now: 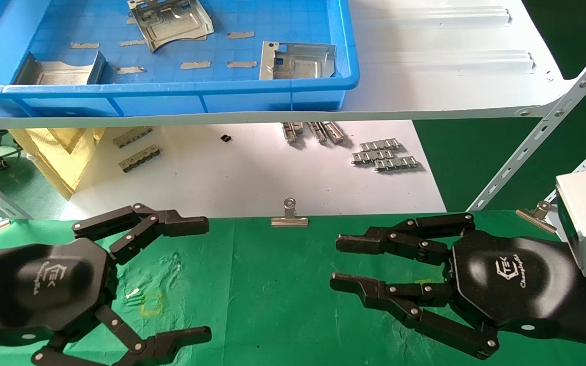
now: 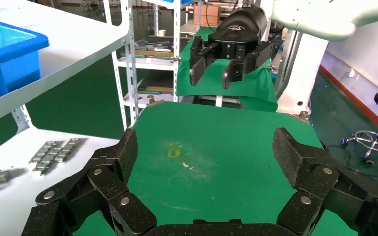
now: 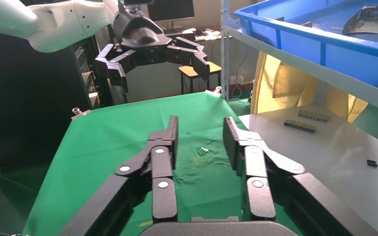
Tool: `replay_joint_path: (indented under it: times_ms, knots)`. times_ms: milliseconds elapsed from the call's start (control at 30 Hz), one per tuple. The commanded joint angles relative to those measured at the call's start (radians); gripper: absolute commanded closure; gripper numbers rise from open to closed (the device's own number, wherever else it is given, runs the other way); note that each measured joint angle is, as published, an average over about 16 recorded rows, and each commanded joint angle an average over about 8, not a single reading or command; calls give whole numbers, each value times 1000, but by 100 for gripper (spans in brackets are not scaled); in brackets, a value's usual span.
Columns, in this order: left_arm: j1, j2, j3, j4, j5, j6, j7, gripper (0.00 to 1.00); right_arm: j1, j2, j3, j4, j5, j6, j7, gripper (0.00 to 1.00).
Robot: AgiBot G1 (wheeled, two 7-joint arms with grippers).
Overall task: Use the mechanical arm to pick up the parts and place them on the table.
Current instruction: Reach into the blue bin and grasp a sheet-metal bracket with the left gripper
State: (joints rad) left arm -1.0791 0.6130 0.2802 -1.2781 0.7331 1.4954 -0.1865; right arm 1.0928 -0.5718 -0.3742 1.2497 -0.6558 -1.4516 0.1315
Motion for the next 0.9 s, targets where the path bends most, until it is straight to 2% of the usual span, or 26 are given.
replay_joint_path:
  times_ms: [33,333,533,700,900]
  knots:
    - [0,0,0,0,0,0,0,0,0,0,0,0,0,0,0,100]
    - [-3,-1,0,-2,-1,0,-3,0,0,0,0,0,0,0,0,100]
    - [-76,14,-2,5,-2,0,-24,0,0,0,0,0,0,0,0,100]
    - [-246,59,11,59,65,-22,-23,0,0,0,0,0,0,0,0,100]
    - [-546,176,92,256,263,-50,-17,0,0,0,0,0,0,0,0,100]
